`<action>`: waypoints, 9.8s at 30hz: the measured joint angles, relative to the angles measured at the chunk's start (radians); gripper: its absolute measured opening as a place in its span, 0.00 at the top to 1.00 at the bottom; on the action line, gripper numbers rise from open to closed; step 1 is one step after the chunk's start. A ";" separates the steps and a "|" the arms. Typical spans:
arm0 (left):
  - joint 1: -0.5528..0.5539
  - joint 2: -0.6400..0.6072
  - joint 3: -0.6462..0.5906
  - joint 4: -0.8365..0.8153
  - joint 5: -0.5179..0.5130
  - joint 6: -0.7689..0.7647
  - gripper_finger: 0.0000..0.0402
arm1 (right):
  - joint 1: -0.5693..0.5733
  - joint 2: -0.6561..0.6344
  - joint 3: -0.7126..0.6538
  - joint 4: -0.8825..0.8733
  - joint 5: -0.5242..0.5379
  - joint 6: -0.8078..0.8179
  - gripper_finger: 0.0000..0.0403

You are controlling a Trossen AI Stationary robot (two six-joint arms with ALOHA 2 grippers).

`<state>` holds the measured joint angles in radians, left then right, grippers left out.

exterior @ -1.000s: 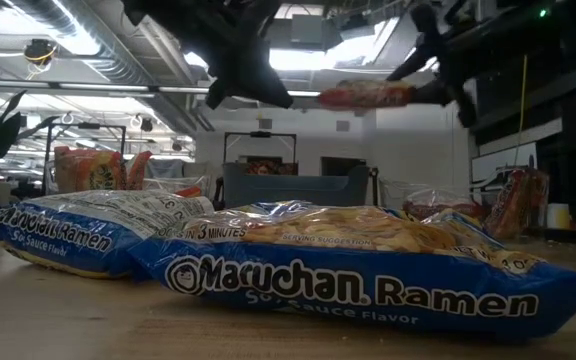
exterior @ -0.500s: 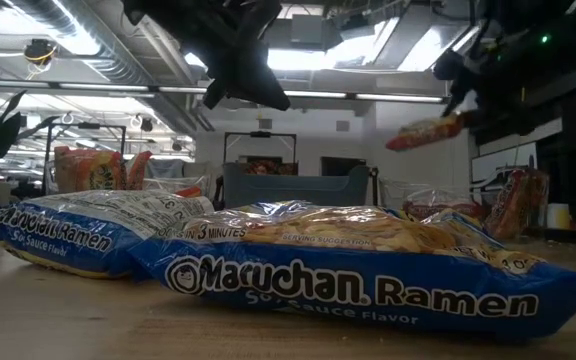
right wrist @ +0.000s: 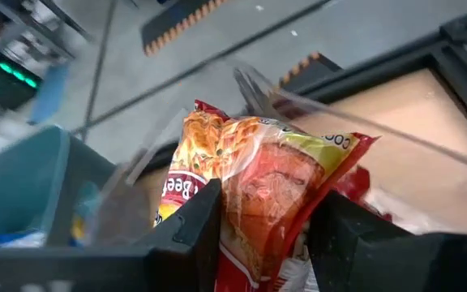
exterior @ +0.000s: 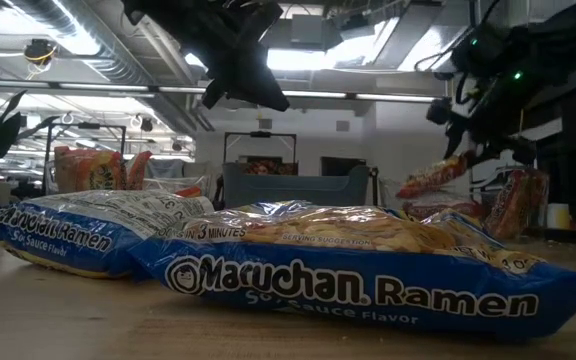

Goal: Sort Maruchan noodles
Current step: Put the red noodle pack into the right transparent bin, then put the blue noodle pack into the blue bin

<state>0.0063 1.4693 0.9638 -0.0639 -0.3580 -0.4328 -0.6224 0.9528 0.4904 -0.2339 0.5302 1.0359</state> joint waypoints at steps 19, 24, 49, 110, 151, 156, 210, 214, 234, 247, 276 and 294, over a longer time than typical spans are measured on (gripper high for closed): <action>0.000 0.000 0.000 -0.021 -0.007 0.000 1.00 | -0.033 0.104 0.012 -0.021 -0.039 -0.198 0.36; 0.000 0.000 0.000 -0.067 0.015 0.018 1.00 | -0.032 0.067 0.097 -0.115 0.044 -0.234 0.32; -0.175 0.001 -0.397 0.444 0.022 -0.046 1.00 | 0.569 0.142 0.235 -0.034 -0.247 -0.377 0.32; -0.365 0.288 -0.336 0.386 -0.146 -0.219 1.00 | 0.740 0.955 0.236 0.845 -0.602 -0.195 0.32; -0.358 -0.013 -0.344 0.269 -0.213 -0.140 1.00 | 0.721 0.886 0.232 0.842 -0.498 -0.143 0.94; -0.360 -0.124 -0.343 0.224 -0.262 -0.111 1.00 | 0.696 0.820 0.232 0.854 -0.497 -0.170 0.94; -0.358 -0.173 -0.340 0.152 -0.393 -0.088 1.00 | 0.184 0.786 0.595 0.161 -0.122 -0.396 0.93; -0.358 -0.173 -0.340 0.152 -0.393 -0.088 1.00 | 0.184 0.786 0.595 0.157 -0.118 -0.420 0.78; -0.358 -0.173 -0.340 0.151 -0.389 -0.088 1.00 | 0.206 0.783 0.867 -0.317 -0.034 -0.721 0.59; -0.358 -0.173 -0.340 0.101 -0.277 -0.109 1.00 | 0.248 0.769 0.868 -0.354 -0.396 -0.776 0.66; -0.884 0.011 -0.441 0.141 -0.286 -0.707 1.00 | 0.766 1.087 0.867 0.162 -0.676 -0.594 0.31; -0.874 0.246 -0.437 0.244 -0.337 -0.900 1.00 | 0.761 1.101 0.867 0.208 -0.688 -0.546 0.30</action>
<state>-0.8679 1.7149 0.5266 0.1799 -0.6948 -1.3331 0.1381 2.0541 1.3579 -0.0257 -0.1574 0.4896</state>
